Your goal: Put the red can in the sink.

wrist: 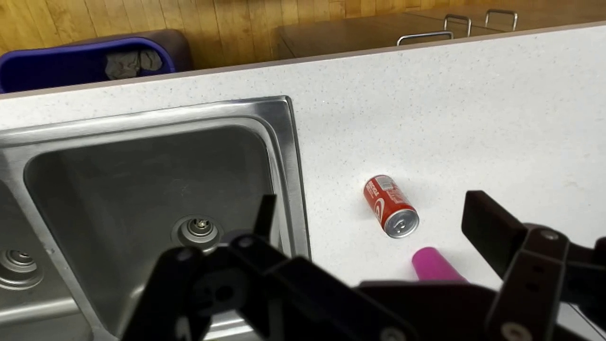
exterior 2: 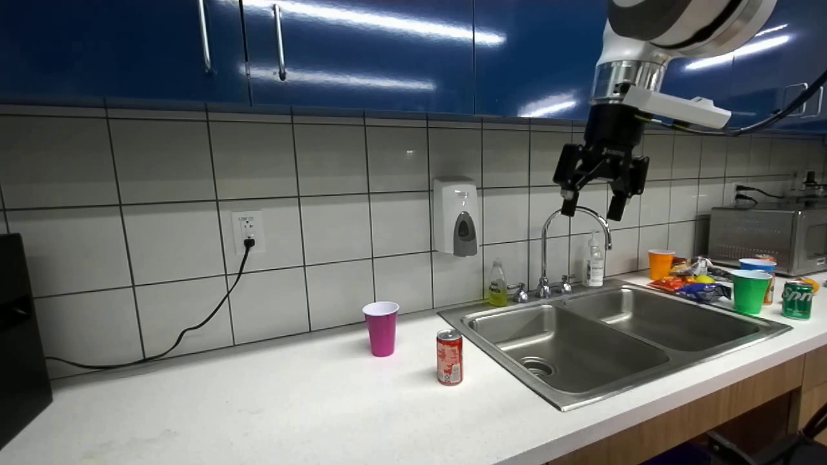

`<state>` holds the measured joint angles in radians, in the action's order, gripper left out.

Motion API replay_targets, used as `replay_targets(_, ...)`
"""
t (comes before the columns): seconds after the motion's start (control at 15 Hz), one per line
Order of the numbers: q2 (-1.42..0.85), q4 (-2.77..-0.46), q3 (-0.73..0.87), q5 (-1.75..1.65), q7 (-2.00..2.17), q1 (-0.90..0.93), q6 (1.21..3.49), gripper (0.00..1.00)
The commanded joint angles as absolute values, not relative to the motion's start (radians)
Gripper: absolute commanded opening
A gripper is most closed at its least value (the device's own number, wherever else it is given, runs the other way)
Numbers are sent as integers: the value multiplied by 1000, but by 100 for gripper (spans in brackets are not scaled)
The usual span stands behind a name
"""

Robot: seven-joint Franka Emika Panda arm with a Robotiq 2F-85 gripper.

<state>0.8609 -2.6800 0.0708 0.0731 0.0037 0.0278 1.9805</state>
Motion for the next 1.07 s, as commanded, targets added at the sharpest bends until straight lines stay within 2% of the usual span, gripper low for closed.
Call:
replay_targets(0.0,811,-2717,54,92,-17,30,2067,100)
replay_targets(1.0,517,-2755,60,174,-88,144,2398,100)
